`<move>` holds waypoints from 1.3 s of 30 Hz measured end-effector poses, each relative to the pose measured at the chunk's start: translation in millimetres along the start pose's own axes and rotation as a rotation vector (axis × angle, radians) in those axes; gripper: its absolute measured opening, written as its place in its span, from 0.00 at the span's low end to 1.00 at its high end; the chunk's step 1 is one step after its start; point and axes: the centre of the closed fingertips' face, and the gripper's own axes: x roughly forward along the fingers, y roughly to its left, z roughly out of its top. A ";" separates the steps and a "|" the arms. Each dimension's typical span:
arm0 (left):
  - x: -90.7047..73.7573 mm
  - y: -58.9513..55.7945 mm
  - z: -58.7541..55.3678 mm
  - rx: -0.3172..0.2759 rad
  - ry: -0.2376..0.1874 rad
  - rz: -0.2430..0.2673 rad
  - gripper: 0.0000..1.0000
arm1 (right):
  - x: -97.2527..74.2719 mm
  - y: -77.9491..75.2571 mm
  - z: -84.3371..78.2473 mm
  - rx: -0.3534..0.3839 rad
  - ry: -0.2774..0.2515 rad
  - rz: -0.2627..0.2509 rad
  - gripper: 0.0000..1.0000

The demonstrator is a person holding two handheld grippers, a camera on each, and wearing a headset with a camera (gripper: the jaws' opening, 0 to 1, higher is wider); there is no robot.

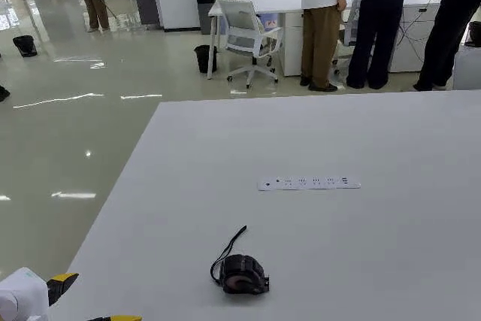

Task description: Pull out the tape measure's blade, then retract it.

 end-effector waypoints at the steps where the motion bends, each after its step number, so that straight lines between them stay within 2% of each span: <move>1: 0.3 1.0 0.2 -0.001 -0.002 0.002 0.99 | 0.8 0.7 -0.1 -0.006 0.002 0.001 1.00; 9: 3.2 0.5 -4.8 -0.007 0.008 0.000 0.99 | 3.9 -0.4 -0.4 -0.012 -0.016 -0.004 1.00; 18: 9.8 1.4 -4.1 -0.002 0.016 -0.007 0.99 | 5.1 -3.5 -3.4 -0.019 -0.018 -0.007 1.00; 24: 16.3 0.7 -4.4 0.004 0.022 -0.008 0.99 | 8.7 -1.3 -9.8 -0.016 0.006 0.002 1.00; 32: 26.3 -3.1 0.0 0.022 0.019 -0.025 0.99 | 10.8 -1.1 3.6 -0.031 -0.027 0.004 1.00; 35: 29.3 -5.8 5.9 0.043 -0.029 -0.035 0.99 | 11.9 0.1 6.8 -0.074 -0.031 0.009 1.00; 39: 34.7 -7.2 1.2 0.044 -0.011 -0.051 0.99 | 12.4 -0.6 11.5 -0.078 -0.041 0.011 1.00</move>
